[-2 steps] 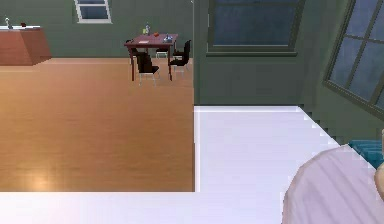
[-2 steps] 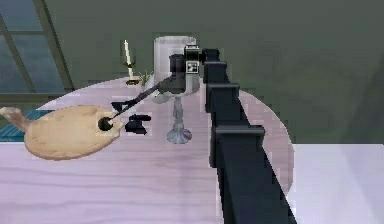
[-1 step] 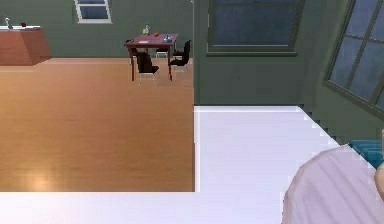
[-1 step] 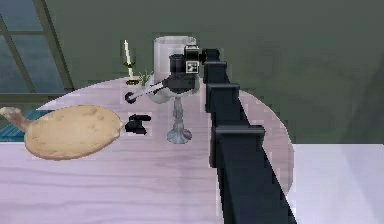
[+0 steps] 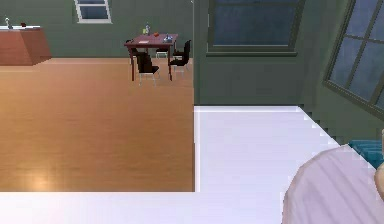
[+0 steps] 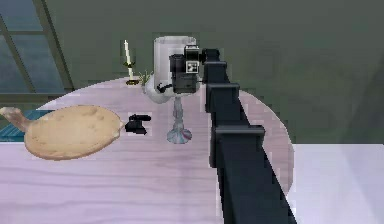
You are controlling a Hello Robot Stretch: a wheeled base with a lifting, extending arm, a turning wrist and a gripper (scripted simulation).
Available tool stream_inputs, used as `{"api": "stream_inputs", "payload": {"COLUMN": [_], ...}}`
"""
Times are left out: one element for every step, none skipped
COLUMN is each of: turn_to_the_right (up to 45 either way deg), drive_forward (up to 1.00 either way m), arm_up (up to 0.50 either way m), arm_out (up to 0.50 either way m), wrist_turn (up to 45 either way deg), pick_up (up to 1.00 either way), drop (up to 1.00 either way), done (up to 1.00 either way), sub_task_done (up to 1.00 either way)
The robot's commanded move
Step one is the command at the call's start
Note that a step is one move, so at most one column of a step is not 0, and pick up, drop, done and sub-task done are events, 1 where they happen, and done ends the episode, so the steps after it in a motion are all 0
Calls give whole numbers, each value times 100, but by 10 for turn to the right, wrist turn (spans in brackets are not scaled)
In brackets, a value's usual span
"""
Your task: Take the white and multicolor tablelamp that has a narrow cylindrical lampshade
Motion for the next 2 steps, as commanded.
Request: {"api": "stream_inputs", "payload": {"turn_to_the_right": [0, 0], "drive_forward": [0, 0], "arm_up": [0, 0], "arm_out": [0, 0], "wrist_turn": [0, 0], "pick_up": [100, 0], "drop": [0, 0], "done": [0, 100], "sub_task_done": [0, 0]}}
